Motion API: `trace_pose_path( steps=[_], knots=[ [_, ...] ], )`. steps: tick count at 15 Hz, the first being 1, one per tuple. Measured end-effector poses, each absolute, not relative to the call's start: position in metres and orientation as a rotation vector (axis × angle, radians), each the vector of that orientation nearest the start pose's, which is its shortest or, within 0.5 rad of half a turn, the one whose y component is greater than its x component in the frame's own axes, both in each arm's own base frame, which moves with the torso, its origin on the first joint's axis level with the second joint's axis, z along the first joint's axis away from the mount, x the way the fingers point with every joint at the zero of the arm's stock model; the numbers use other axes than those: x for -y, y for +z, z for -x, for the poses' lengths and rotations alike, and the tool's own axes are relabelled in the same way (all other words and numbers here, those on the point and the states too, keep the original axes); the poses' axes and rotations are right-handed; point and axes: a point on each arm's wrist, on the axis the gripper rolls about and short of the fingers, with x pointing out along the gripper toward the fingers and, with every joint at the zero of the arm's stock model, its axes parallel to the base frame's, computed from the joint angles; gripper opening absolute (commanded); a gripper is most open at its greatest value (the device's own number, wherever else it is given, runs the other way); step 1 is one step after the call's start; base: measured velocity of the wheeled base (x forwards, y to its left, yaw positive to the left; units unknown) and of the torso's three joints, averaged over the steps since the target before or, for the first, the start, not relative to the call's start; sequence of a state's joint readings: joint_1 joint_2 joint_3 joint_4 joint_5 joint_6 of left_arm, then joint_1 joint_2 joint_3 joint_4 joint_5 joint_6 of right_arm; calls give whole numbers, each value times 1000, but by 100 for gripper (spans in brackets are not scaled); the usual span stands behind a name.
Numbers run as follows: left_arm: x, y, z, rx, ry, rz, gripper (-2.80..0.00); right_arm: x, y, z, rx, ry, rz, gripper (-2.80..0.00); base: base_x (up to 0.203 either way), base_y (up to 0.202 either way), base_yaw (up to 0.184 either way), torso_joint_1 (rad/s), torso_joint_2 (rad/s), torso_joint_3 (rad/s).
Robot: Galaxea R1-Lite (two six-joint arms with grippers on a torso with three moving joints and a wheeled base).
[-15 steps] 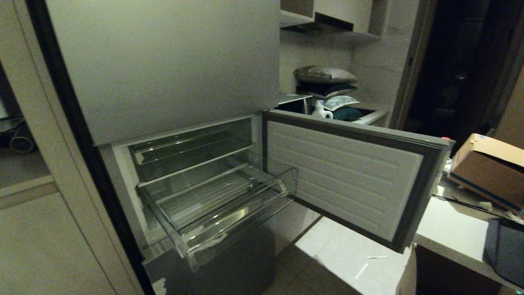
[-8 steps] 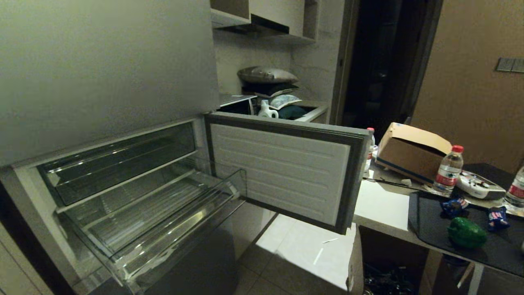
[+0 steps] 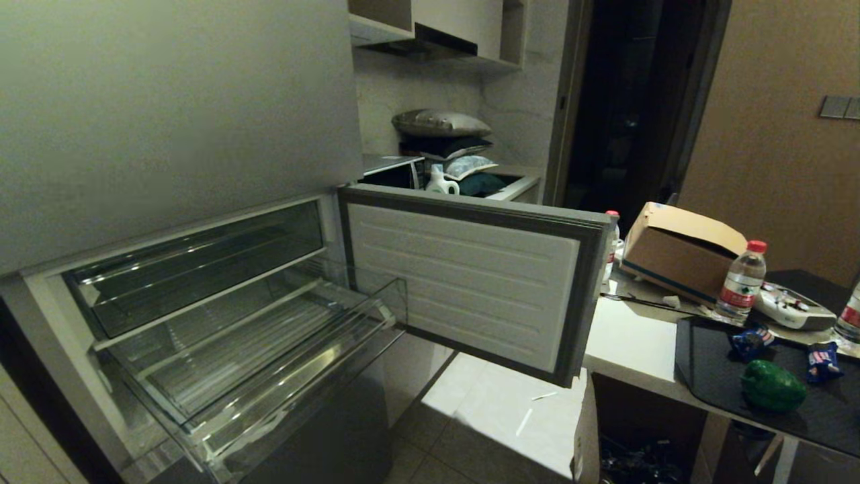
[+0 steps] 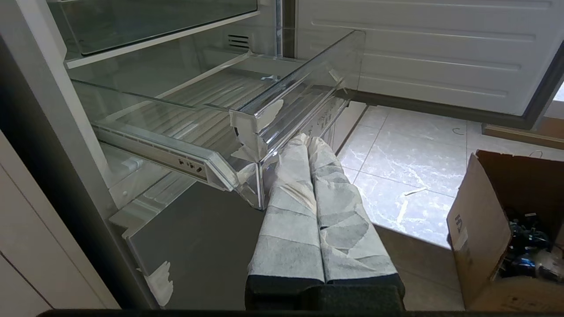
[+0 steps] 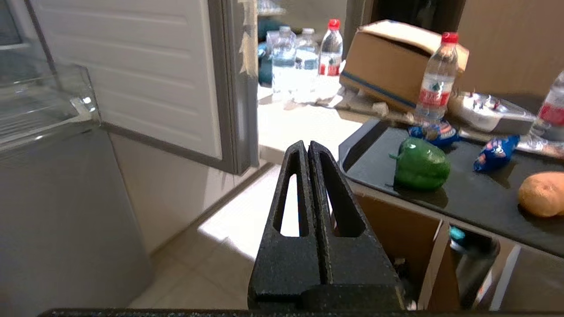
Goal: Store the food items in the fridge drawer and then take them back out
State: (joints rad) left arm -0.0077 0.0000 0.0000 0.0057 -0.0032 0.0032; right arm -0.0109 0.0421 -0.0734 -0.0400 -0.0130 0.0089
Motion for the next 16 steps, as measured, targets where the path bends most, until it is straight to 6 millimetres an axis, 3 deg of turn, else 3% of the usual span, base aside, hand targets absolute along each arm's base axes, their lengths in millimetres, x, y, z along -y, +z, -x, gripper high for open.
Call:
trace_pose_path(
  steps=[4,9,16],
  knots=[
    [0,75,23,-6,-11,-3,-280,0,129,3,-114,-72,-49,-280,0,0,0,0,0,0],
    [0,75,23,-6,-11,-3,-280,7,158,-65,-292,-106,-118,-280,0,0,0,0,0,0],
    [0,75,23,-6,-11,-3,-280,60,143,-166,-489,-320,-215,-280,0,0,0,0,0,0]
  ],
)
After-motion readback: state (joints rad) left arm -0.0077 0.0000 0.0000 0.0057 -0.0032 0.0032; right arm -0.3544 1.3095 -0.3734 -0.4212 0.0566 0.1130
